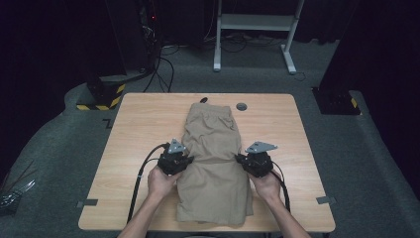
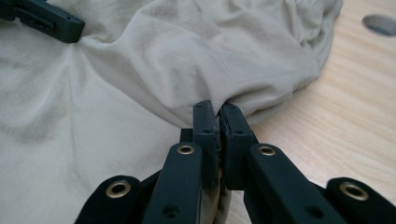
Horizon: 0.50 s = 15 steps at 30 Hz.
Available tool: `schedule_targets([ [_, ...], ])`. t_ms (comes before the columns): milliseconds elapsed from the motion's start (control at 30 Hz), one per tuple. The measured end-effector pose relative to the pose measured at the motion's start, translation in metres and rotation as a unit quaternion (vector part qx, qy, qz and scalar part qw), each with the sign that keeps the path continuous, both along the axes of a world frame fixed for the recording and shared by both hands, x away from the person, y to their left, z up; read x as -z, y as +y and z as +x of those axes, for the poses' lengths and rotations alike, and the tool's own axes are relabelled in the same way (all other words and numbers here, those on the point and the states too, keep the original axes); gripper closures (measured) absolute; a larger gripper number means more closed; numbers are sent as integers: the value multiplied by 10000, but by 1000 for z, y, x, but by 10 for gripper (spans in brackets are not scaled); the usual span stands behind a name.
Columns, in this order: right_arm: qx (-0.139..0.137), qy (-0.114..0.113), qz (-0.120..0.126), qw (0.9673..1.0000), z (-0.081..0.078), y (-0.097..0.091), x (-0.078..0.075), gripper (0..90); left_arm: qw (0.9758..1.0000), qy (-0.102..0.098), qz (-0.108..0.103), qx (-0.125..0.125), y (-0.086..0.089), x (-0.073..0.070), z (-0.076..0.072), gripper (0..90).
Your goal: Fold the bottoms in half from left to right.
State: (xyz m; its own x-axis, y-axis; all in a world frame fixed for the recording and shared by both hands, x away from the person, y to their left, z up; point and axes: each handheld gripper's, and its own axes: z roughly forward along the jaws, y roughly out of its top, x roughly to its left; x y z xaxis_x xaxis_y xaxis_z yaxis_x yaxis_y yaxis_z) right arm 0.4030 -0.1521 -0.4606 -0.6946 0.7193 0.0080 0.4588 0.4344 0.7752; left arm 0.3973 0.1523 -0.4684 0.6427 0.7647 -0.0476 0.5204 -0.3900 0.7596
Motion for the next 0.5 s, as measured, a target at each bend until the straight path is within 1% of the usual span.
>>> schedule_targets([
  [100,-26,-105,46,9999,-2,-2,-6,863,10000,-54,-56,27,1,-7,-2,844],
  [133,-38,-118,63,9999,-3,-2,-8,863,9999,-80,-63,36,2,-10,-2,844],
  [167,-38,-118,63,9999,-3,-2,-8,863,9999,-80,-63,36,2,-10,-2,844],
  [200,-52,-162,119,9998,-4,-3,-12,863,9999,-123,-107,27,3,-14,-3,844],
  [333,-58,-271,192,9994,-6,-4,-18,864,9996,-210,-193,46,5,-26,-7,844],
  [500,-75,-412,295,9987,-9,-6,-28,864,9990,-371,-226,70,7,-39,-12,844],
])
